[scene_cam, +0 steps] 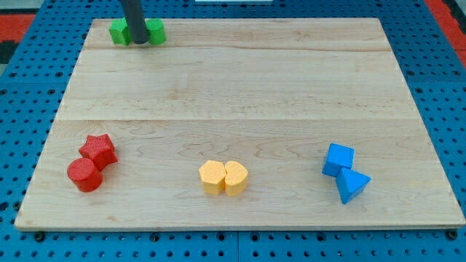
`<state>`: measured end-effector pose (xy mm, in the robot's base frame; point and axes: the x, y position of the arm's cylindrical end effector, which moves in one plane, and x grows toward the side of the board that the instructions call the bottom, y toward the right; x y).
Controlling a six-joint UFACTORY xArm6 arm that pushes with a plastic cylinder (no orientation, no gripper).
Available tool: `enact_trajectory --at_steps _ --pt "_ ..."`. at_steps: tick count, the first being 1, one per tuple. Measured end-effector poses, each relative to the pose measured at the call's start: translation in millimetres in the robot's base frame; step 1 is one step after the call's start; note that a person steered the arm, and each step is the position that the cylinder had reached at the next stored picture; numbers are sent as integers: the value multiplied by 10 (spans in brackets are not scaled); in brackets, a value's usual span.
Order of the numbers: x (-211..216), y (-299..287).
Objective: Point your arm at the bottom left
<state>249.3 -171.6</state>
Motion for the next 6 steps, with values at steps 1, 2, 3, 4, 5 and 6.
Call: enact_trajectory --at_steps 1,2,3,4,5,6 --pt "191 27" --pt "861 187" --pt "1544 122" --pt "1928 -728" --pt "2609 -1209" --pt "3238 -1319"
